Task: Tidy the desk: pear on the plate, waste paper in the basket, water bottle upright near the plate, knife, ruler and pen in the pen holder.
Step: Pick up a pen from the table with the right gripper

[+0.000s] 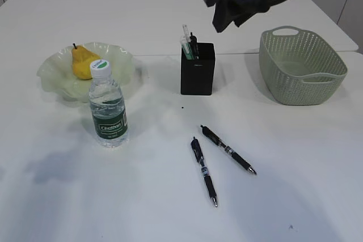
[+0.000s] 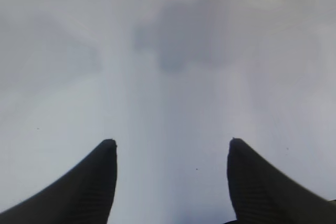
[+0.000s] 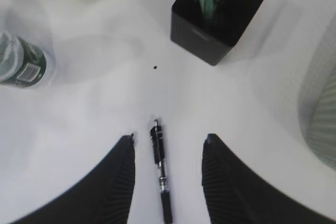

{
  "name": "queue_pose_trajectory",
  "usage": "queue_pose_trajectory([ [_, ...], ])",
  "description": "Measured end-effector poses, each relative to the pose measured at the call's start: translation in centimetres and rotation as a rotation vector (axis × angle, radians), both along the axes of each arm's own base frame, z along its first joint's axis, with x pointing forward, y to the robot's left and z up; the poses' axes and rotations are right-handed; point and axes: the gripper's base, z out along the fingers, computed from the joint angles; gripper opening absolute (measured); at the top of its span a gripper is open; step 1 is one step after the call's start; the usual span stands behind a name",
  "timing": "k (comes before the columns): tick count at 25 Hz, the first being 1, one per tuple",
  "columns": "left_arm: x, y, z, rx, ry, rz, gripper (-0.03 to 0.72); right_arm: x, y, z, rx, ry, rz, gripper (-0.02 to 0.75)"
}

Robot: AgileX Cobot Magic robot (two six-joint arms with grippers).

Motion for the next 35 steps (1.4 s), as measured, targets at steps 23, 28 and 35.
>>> queue_pose_trajectory([
  [23, 0.0, 0.0, 0.0, 0.0, -0.003, 0.001, 0.467, -6.4, 4.8, -14.9, -0.04, 0.407, -0.24, 0.303],
  [28, 0.0, 0.0, 0.0, 0.0, -0.003, 0.001, 0.467, -6.1, 5.0, -16.9, -0.057, 0.441, -0.288, 0.303],
  [35, 0.0, 0.0, 0.0, 0.0, -0.003, 0.001, 0.467, -5.3, 5.5, -18.3, -0.062, 0.452, -0.302, 0.302],
])
